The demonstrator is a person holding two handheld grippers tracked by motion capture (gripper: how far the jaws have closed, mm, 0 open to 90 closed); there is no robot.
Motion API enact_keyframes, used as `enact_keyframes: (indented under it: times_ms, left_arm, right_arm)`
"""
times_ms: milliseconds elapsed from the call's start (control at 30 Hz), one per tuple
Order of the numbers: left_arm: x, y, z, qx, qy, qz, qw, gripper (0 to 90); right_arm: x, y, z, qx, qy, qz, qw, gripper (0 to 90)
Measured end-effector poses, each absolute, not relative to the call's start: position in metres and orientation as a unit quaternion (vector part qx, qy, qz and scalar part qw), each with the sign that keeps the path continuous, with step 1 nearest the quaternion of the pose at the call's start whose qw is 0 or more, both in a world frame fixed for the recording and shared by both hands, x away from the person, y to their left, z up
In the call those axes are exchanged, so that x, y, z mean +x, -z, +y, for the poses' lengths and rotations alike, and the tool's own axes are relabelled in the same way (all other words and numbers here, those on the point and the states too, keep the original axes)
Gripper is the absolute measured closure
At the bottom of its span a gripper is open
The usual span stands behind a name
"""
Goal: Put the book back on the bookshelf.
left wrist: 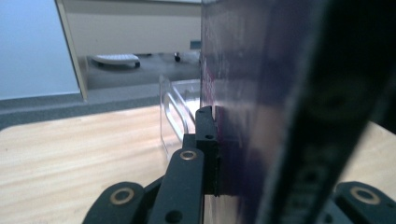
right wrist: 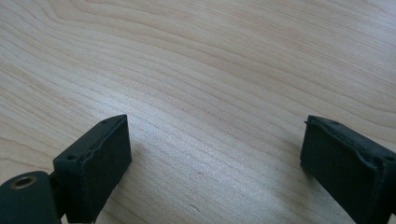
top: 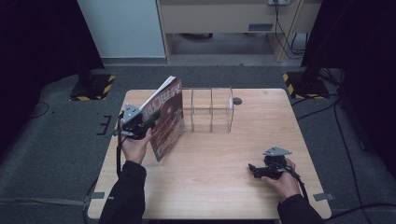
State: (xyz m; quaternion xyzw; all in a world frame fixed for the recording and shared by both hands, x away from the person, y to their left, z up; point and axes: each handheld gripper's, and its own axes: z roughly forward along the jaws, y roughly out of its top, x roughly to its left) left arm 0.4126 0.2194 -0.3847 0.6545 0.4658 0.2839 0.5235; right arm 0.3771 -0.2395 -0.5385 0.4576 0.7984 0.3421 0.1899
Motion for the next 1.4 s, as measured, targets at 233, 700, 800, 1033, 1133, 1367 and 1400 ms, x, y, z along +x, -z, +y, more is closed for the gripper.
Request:
enact_keyframes:
  times_ms: [233,700,800,1033,1133,1367,1400]
  left_arm:
    - [0.433,0.383,0.205,0.631,-0.296,0.474,0.538,83.5]
    - [0.472,0.396,0.181,0.611,-0.330,0.494,0.523,83.5]
    - [0.477,0.399,0.179,0.608,-0.331,0.499,0.522,83.5]
    - [0.486,0.403,0.174,0.598,-0.340,0.507,0.519,83.5]
    - [0.489,0.404,0.170,0.596,-0.348,0.507,0.516,83.5]
    - [0.492,0.409,0.166,0.592,-0.365,0.510,0.507,83.3]
    - [0.492,0.410,0.166,0.594,-0.367,0.509,0.504,83.1]
  right_arm:
    - [0.377,0.538,-0.240,0.457,-0.342,0.799,0.189,8.9]
    - [0.377,0.539,-0.240,0.456,-0.342,0.799,0.190,8.8]
    - [0.377,0.539,-0.240,0.456,-0.342,0.799,0.190,8.8]
    - [0.377,0.539,-0.240,0.456,-0.342,0.799,0.190,8.8]
    - [0.377,0.539,-0.240,0.456,-0.342,0.799,0.190,8.8]
    - [0.377,0.539,-0.240,0.456,-0.342,0.799,0.189,8.8]
    - [0.377,0.539,-0.239,0.457,-0.342,0.799,0.189,8.8]
